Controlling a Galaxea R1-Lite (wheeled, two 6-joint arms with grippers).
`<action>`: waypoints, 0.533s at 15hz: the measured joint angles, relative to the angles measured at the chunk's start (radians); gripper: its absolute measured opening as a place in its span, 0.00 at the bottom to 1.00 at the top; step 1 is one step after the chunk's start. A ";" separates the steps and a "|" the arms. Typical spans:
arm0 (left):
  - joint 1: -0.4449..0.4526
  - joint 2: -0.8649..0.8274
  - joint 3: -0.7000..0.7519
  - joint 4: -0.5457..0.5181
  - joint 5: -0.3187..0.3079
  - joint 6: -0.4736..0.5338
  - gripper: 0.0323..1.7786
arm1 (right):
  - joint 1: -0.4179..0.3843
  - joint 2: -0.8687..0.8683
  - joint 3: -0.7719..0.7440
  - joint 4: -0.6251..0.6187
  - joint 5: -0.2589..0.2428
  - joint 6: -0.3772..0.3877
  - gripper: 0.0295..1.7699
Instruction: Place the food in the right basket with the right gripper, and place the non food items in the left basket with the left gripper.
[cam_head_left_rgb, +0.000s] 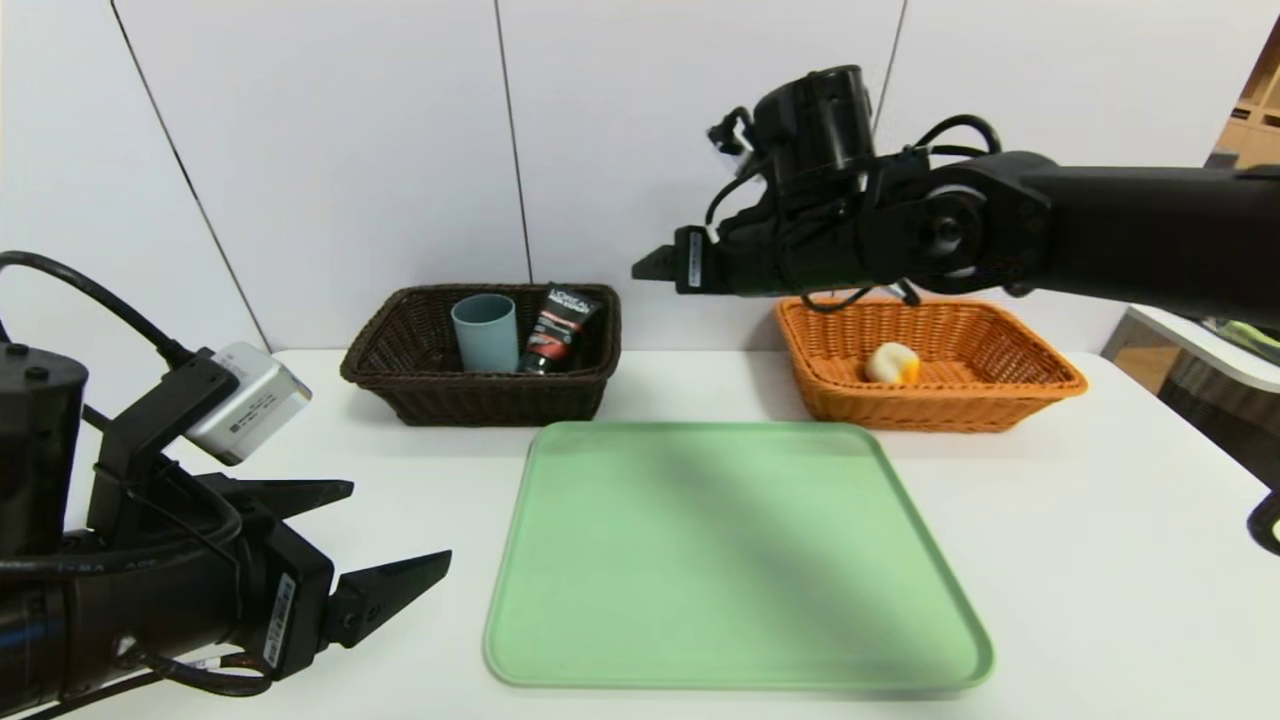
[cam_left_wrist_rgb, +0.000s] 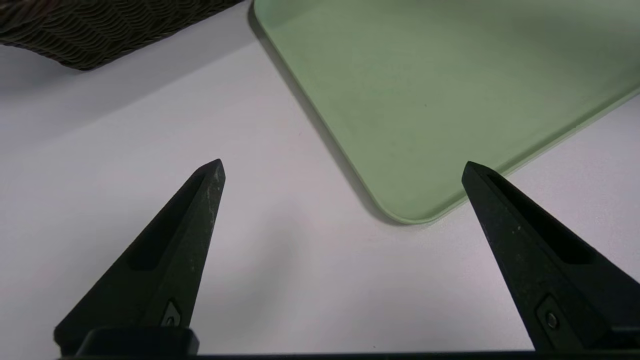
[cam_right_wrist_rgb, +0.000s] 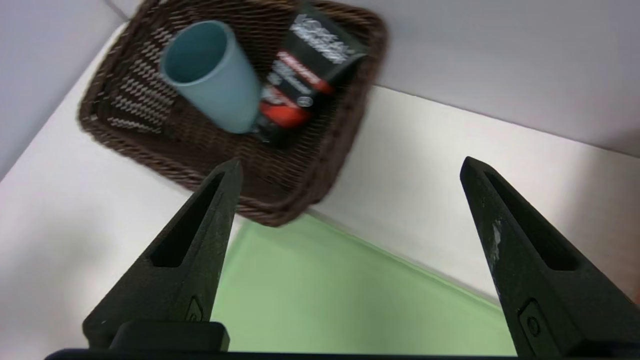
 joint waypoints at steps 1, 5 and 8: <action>0.005 -0.003 0.000 0.000 0.000 -0.001 0.95 | -0.027 -0.022 0.009 0.026 -0.009 0.010 0.87; 0.025 -0.032 0.000 0.000 0.000 -0.005 0.95 | -0.126 -0.150 0.102 0.089 -0.023 0.037 0.91; 0.032 -0.082 -0.007 0.003 0.013 -0.003 0.95 | -0.196 -0.286 0.226 0.098 -0.031 0.036 0.93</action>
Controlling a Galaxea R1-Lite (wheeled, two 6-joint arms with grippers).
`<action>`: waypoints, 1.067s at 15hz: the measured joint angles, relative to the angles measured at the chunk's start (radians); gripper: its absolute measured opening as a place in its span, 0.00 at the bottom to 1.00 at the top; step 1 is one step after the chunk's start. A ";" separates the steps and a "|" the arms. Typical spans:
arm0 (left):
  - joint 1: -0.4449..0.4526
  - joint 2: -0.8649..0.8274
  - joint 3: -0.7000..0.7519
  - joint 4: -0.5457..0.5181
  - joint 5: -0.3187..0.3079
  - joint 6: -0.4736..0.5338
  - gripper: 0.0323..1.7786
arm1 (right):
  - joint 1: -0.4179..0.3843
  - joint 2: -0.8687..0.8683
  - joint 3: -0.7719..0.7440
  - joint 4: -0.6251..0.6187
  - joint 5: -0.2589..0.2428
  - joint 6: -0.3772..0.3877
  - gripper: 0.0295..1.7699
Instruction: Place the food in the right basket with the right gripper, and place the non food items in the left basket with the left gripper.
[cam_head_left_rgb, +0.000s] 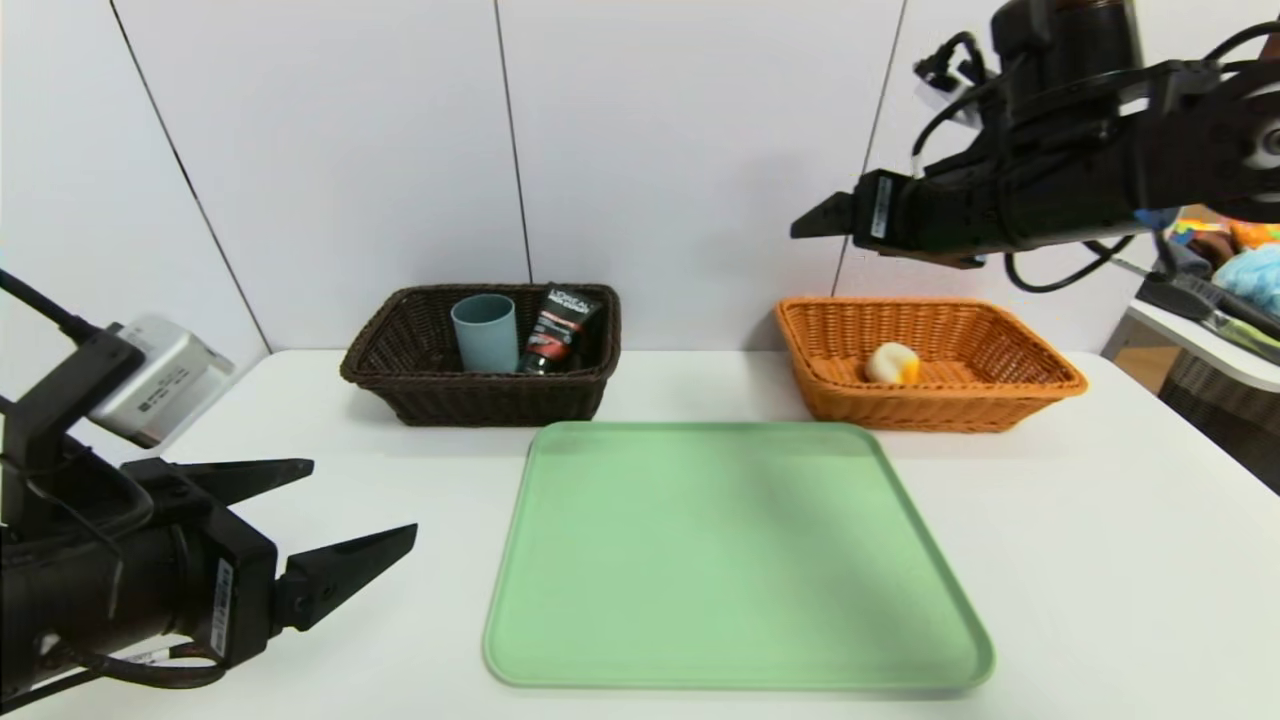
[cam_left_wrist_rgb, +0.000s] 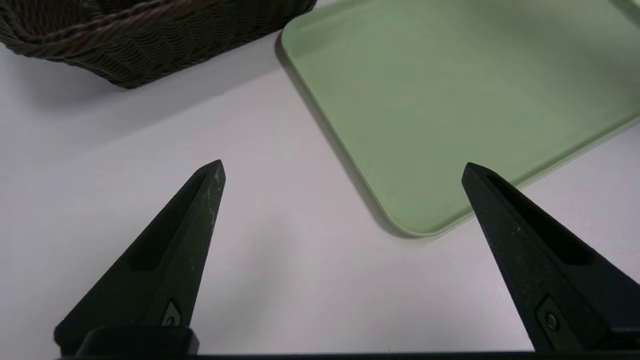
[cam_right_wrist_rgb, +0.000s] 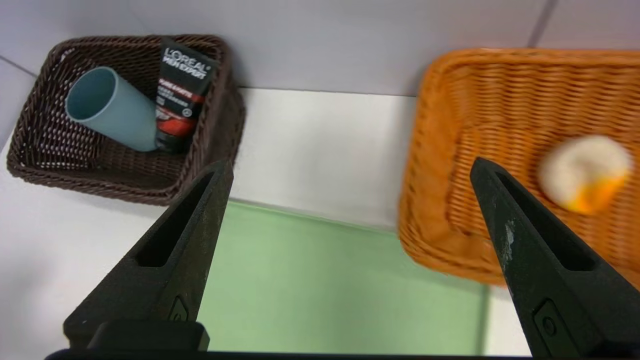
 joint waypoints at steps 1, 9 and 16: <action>0.004 -0.020 -0.002 0.005 0.009 0.003 0.95 | -0.020 -0.051 0.048 0.000 -0.005 -0.002 0.93; 0.098 -0.197 0.000 0.092 0.252 0.043 0.95 | -0.111 -0.553 0.524 0.006 -0.049 -0.061 0.95; 0.321 -0.455 0.103 0.093 0.280 0.252 0.95 | -0.116 -0.950 0.700 0.154 -0.079 -0.087 0.96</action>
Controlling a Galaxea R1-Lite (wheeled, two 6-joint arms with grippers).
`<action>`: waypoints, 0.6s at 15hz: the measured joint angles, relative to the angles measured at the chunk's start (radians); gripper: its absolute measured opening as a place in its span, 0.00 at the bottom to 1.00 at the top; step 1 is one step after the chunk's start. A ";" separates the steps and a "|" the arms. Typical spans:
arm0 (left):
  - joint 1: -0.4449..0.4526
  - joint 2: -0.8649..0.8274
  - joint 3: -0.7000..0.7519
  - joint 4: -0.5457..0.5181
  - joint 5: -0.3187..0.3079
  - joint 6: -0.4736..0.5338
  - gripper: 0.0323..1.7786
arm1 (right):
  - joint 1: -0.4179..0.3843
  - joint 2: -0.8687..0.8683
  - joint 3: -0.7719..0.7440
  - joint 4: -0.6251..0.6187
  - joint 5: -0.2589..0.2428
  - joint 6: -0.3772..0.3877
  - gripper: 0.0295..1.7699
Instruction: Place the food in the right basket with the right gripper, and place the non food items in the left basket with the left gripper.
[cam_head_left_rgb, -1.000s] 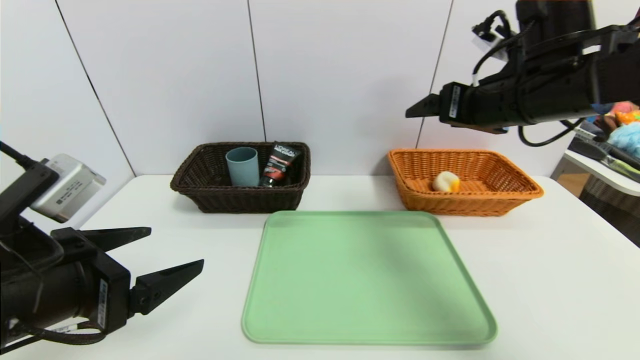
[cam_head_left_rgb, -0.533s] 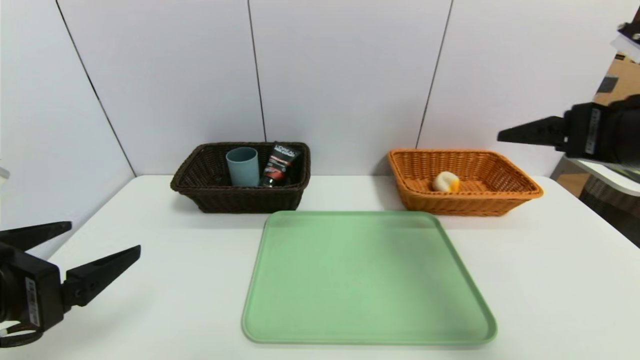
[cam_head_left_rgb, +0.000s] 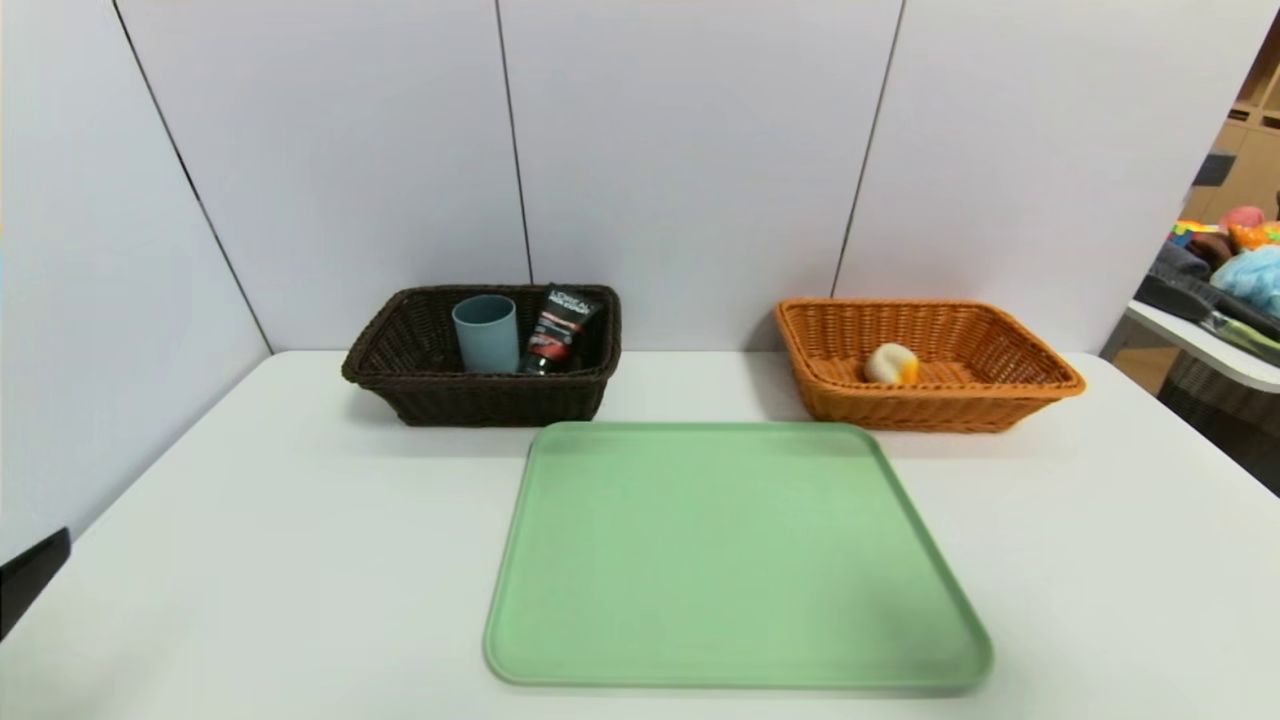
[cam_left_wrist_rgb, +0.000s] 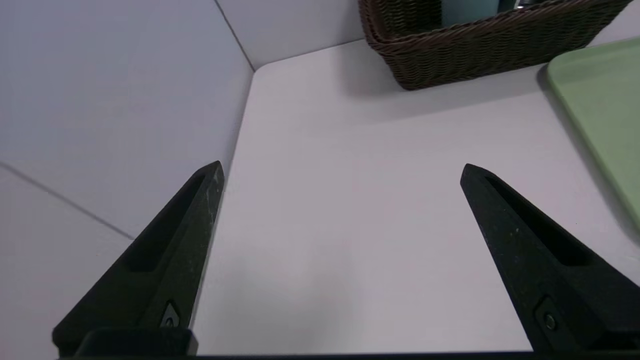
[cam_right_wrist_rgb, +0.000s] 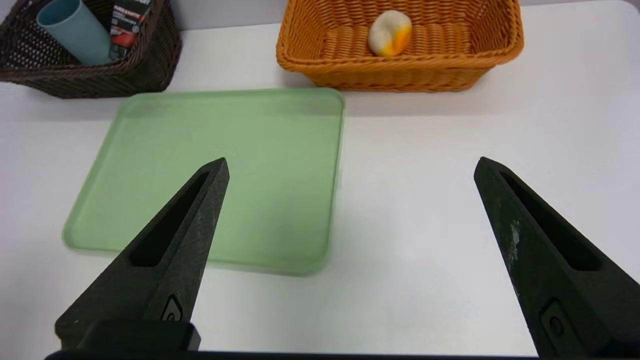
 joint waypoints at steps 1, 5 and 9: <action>0.040 -0.046 0.016 0.000 -0.001 0.027 0.95 | 0.000 -0.047 0.006 0.035 0.000 -0.001 0.96; 0.133 -0.207 0.100 0.002 -0.026 0.061 0.95 | -0.070 -0.219 0.053 0.140 0.016 -0.009 0.96; 0.153 -0.341 0.182 0.030 -0.044 0.070 0.95 | -0.174 -0.371 0.144 0.156 0.036 -0.013 0.96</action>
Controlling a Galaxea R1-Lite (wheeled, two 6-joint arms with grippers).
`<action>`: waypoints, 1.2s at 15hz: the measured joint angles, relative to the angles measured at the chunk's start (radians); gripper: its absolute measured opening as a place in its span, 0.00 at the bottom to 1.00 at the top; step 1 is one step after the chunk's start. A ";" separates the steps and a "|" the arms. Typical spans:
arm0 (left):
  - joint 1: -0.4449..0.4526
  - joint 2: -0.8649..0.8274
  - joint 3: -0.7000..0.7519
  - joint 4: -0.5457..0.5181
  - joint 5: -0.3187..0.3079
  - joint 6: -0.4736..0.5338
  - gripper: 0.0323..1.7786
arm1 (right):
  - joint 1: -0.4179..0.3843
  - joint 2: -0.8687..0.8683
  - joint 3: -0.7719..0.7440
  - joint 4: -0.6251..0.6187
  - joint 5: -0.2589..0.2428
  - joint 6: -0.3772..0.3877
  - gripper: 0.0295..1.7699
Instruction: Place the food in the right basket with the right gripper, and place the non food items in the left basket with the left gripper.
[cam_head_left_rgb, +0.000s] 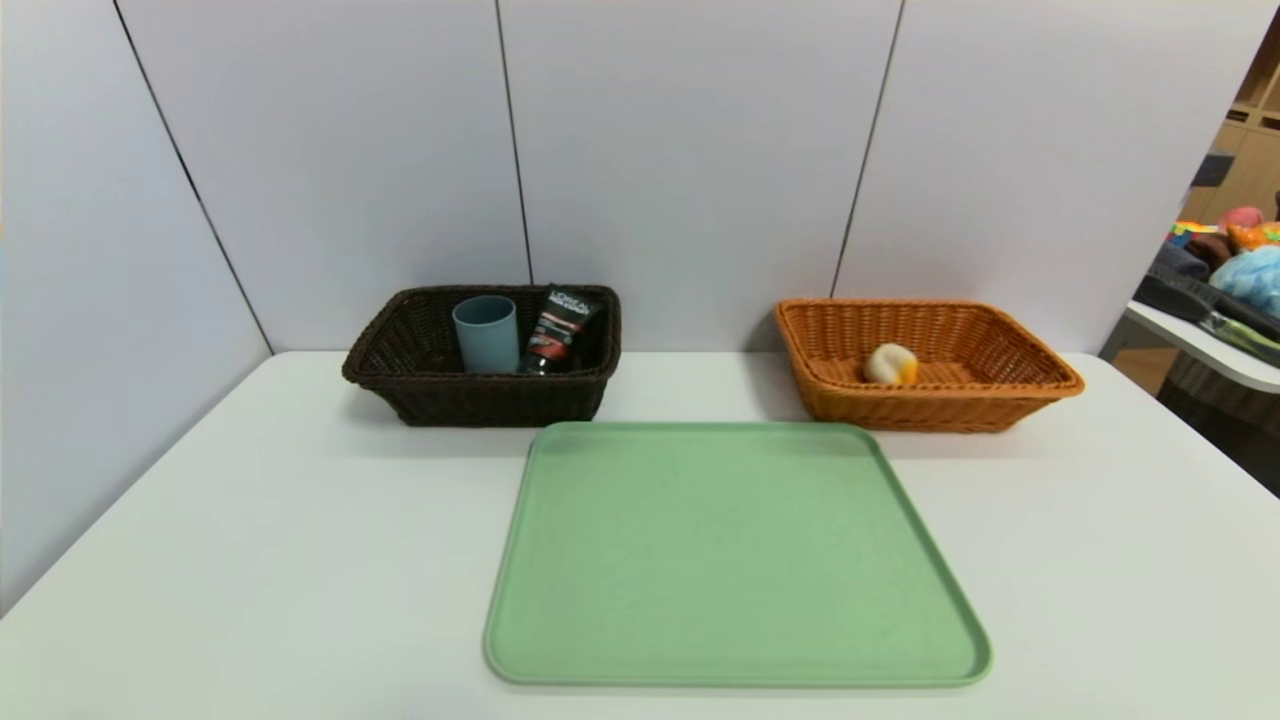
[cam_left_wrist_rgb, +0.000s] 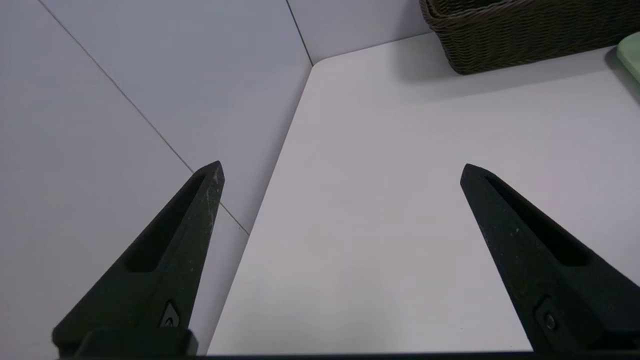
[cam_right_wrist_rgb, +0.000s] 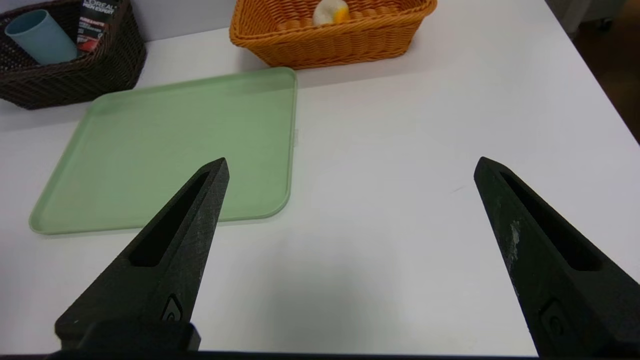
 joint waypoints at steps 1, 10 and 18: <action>0.004 -0.030 0.018 0.003 -0.001 0.001 0.95 | -0.015 -0.035 0.027 0.001 0.003 0.001 0.96; 0.036 -0.211 0.212 0.005 -0.049 0.021 0.95 | -0.106 -0.268 0.111 0.133 0.015 0.017 0.96; 0.034 -0.281 0.287 -0.003 -0.042 0.021 0.95 | -0.080 -0.419 0.317 0.021 0.045 0.005 0.96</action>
